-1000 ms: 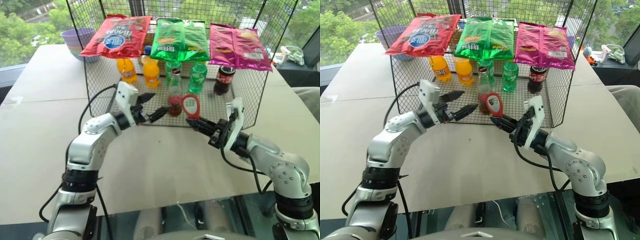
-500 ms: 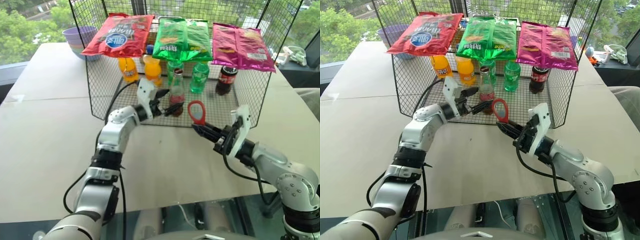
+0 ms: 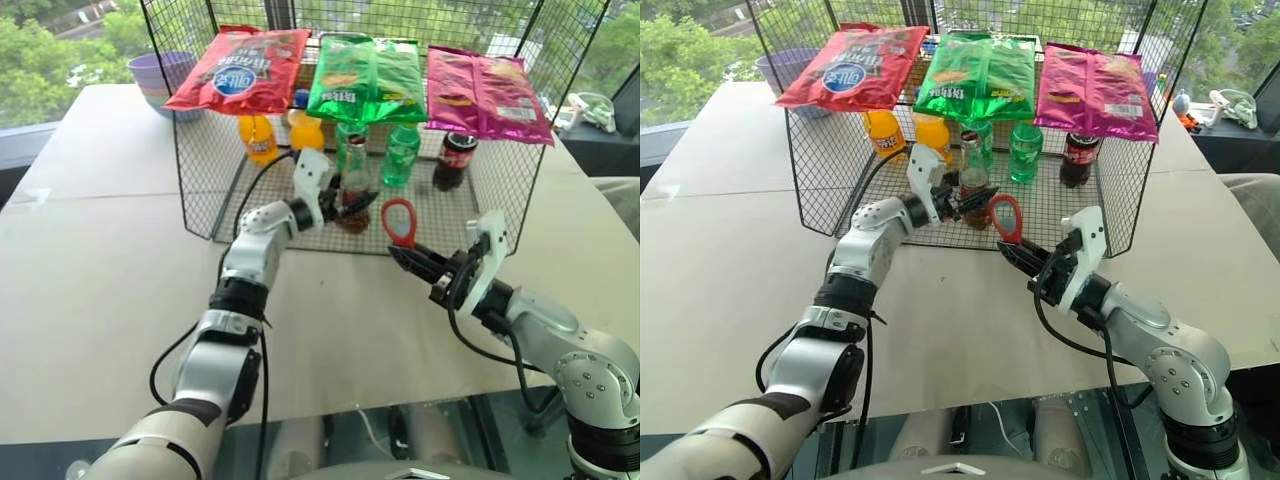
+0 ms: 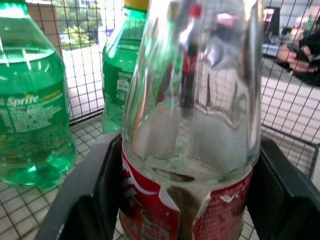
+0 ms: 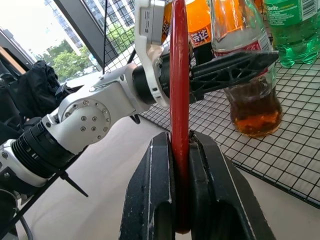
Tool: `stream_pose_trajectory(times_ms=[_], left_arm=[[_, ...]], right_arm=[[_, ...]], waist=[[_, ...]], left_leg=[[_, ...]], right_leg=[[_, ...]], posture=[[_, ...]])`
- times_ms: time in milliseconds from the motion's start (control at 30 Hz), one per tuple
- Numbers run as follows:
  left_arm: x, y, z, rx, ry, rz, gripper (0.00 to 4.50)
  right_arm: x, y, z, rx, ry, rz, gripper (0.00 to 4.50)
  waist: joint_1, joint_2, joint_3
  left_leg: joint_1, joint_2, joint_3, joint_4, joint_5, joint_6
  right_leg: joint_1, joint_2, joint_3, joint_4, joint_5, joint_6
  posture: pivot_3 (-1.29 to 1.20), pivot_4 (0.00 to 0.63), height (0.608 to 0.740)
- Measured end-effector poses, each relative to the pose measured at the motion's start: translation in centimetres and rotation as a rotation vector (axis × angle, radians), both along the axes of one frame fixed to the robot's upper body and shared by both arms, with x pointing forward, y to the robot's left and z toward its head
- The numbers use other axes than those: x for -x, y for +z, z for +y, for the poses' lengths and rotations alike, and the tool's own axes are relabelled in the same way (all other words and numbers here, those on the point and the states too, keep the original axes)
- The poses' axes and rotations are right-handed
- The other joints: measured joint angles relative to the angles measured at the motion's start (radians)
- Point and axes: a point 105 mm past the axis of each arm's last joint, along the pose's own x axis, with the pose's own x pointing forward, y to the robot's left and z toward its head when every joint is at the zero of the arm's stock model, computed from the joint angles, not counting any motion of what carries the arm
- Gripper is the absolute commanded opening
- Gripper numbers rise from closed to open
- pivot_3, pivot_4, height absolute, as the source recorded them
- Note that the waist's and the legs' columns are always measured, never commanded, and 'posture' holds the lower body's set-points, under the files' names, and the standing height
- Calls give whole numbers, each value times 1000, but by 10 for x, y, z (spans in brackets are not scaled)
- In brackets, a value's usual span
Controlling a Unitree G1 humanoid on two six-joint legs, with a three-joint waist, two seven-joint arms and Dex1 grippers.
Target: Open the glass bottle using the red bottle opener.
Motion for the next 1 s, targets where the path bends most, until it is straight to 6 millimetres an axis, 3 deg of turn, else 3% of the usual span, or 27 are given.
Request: stream_pose_trajectory(times_ms=[233,467,600,800,1000], left_arm=[[4,0,1,3,-8,-5,2644],[37,2,3,31,-119,-4,2644],[68,6,11,34,-190,-1,2644],[99,-13,26,-40,-220,42,2644],[106,-26,26,-23,-203,81,2644]], right_arm=[[0,1,0,3,7,-6,0],[-2,1,-2,16,8,-6,0],[-1,2,-7,30,14,-8,0],[3,-7,-25,64,-10,28,0],[8,-13,-28,84,-16,46,0]], waist=[[0,0,0],[-2,0,0],[-3,0,0],[1,0,0],[1,0,0]], left_leg=[[0,0,0,1,0,0],[0,1,-1,1,0,0],[0,1,-2,2,0,0],[2,1,-5,4,0,0],[3,1,-5,13,0,0]], right_leg=[[0,0,0,1,0,0],[0,0,0,1,0,0],[0,0,0,2,0,0],[1,0,0,6,0,0],[1,0,1,14,-2,-4]], posture=[[0,150,740],[0,150,740],[0,150,740],[0,150,740],[0,150,740]])
